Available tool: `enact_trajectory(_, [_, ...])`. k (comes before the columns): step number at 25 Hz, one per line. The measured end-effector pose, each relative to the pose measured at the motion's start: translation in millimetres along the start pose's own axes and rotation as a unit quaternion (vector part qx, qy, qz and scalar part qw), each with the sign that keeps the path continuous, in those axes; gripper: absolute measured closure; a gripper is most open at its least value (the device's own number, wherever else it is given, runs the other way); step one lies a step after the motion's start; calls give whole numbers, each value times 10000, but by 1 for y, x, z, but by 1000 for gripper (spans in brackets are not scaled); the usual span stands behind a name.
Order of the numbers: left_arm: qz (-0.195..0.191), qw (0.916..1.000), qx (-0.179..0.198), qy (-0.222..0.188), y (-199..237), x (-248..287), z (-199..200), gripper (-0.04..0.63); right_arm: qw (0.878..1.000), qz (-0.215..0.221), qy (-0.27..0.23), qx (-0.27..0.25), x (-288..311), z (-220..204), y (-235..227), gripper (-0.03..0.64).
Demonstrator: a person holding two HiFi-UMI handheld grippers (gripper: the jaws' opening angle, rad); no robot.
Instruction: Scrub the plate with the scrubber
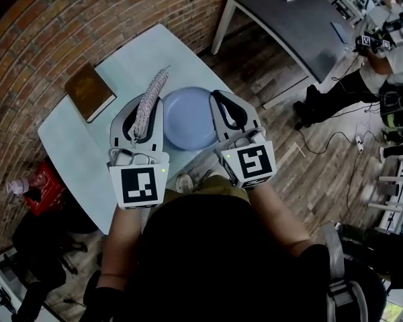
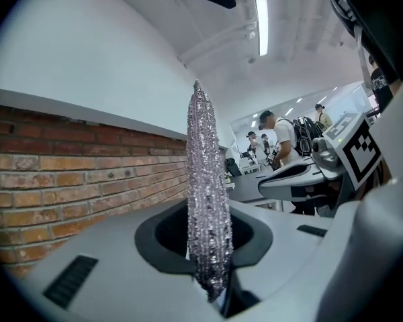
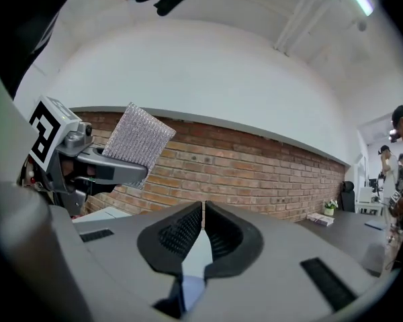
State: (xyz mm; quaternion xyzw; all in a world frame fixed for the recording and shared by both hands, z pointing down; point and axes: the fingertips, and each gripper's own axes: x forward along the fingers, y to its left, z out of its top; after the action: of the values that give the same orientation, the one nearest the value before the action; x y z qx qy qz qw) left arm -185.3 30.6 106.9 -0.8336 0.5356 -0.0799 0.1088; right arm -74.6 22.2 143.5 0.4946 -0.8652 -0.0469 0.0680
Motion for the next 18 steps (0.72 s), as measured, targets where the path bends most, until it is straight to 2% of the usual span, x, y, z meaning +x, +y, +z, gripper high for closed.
enact_trajectory(4, [155,9983,-347,-443,1,-5,21,517,9946,-120,-1029,-12,-7,45,3,572])
enact_trajectory(6, [230,9970,-451,-588,2,-9,30,517,9915,-158,-1292,-58,-11,59,4,572])
enact_trajectory(10, [244,9973,-293,-626,2,-16,34,517,9901,-164,-1385,-126,-15,65,7,572])
enact_trajectory(14, [441,9956,-472,-675,8,-18,30,517,9914,-200,-1294,-56,-19,59,6,576])
enact_trajectory(18, [427,9953,-526,-699,5,-19,28,517,9921,-203,-1234,-53,-22,54,5,580])
